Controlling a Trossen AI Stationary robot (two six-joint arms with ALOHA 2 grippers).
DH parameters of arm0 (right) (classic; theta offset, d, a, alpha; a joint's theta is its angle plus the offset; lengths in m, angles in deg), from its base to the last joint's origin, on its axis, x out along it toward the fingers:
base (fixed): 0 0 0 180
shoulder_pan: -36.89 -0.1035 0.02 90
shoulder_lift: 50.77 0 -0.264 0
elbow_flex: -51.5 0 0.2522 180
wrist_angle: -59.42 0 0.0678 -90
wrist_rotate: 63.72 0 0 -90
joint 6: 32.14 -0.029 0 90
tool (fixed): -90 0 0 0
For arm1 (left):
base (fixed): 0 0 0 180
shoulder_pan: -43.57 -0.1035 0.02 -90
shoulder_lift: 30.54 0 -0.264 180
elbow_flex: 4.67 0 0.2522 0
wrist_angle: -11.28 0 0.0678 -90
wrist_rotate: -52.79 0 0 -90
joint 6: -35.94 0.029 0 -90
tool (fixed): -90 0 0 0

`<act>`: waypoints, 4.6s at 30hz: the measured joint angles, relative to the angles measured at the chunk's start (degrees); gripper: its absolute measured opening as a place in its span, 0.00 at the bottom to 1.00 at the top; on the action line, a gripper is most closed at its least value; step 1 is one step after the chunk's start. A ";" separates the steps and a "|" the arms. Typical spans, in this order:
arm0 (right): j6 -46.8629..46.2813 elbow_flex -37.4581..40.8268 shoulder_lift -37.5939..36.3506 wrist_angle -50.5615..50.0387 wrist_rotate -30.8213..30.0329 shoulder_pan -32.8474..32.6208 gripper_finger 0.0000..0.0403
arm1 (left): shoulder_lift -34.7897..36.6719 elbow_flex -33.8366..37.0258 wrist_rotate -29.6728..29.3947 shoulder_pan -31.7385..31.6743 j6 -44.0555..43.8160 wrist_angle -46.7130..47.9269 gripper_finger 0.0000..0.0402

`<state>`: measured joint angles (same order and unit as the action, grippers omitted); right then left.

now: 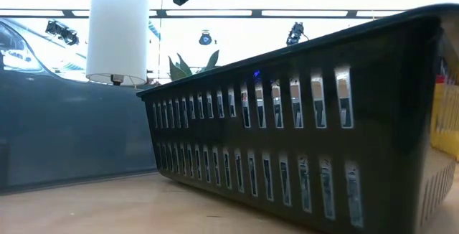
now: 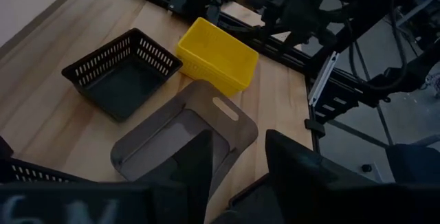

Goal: Stack baskets on shelf by color
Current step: Put the stacked yellow bins on the shelf

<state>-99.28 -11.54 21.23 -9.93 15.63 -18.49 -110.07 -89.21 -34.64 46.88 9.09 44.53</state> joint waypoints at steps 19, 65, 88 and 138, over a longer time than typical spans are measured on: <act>6.08 -0.85 9.04 3.60 -7.29 5.45 0.65 | -0.02 0.00 0.00 0.00 0.42 0.04 0.35; 22.65 -20.82 0.92 -30.42 -5.23 12.95 0.03 | -0.02 0.02 0.02 0.02 1.56 -0.42 0.35; 66.58 -21.13 -16.34 -34.45 -3.51 53.16 0.03 | -0.02 0.02 -1.32 0.01 1.57 -1.41 0.35; 96.01 -11.37 -16.25 -24.80 -0.01 93.15 0.31 | -0.02 0.02 -2.91 0.20 0.35 -1.66 0.35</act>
<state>-3.28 -22.91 4.97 -34.73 15.63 74.66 -110.09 -89.19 -37.55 47.08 9.44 42.87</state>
